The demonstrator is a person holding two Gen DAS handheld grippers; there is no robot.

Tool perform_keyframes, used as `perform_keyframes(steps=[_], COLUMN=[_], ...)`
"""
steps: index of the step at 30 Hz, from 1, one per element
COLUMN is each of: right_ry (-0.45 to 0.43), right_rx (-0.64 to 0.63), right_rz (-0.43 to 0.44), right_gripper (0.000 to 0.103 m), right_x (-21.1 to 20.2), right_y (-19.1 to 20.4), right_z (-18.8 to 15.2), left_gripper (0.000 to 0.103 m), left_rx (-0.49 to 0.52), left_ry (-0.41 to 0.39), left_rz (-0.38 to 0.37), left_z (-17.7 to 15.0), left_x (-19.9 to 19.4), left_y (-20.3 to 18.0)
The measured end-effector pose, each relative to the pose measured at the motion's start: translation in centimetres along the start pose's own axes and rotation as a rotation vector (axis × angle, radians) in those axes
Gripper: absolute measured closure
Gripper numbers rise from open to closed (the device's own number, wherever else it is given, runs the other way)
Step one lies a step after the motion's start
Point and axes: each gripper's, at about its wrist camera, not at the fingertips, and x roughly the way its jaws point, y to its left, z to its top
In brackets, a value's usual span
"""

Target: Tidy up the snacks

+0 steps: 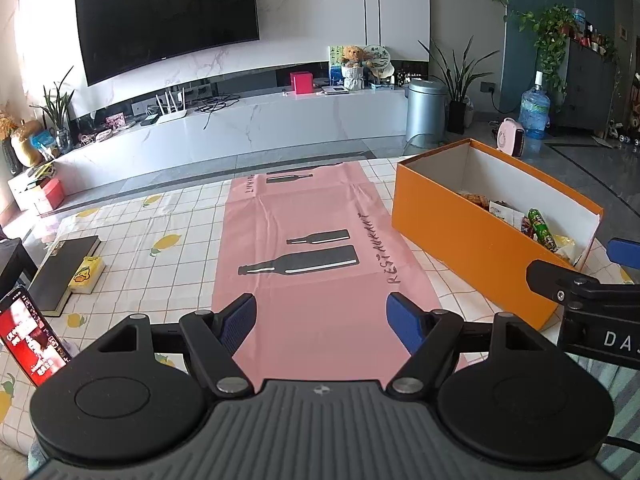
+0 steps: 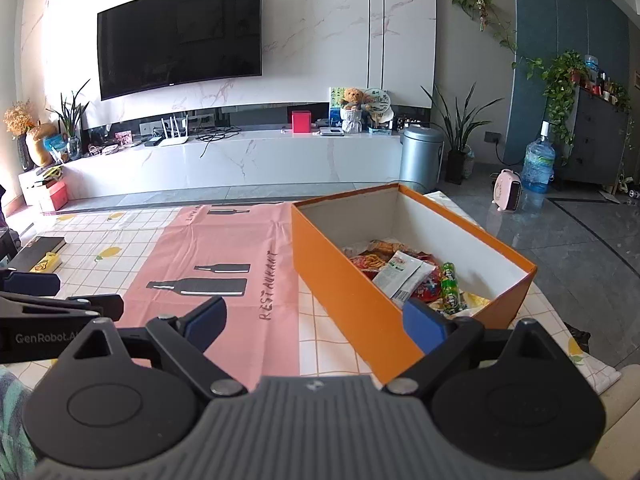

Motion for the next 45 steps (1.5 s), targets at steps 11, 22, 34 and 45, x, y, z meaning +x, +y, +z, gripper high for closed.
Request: perform_keyframes(steps=[11,22,34,45], right_ry=[0.021,0.027,0.028,0.026], right_rx=[0.006,0.020,0.029,0.028], right_rz=[-0.003,0.006,0.008,0.003], right_gripper=[0.011,0.011,0.010,0.010], right_x=[0.79,1.01,1.04,0.90], right_y=[0.04,-0.35,-0.53,-0.51], right_z=[-0.25,-0.49,-0.53,-0.58], left_gripper=[0.016,0.016,0.016,0.016], left_rx=[-0.001,0.009,0.009,0.002], left_ry=[0.035,0.042,0.042,0.042], left_rz=[0.008,0.008,0.011,0.011], left_z=[-0.10,0.00,0.02,-0.01], left_x=[0.61,0.62,0.54,0.43], left_y=[0.05,-0.18,-0.20,-0.13])
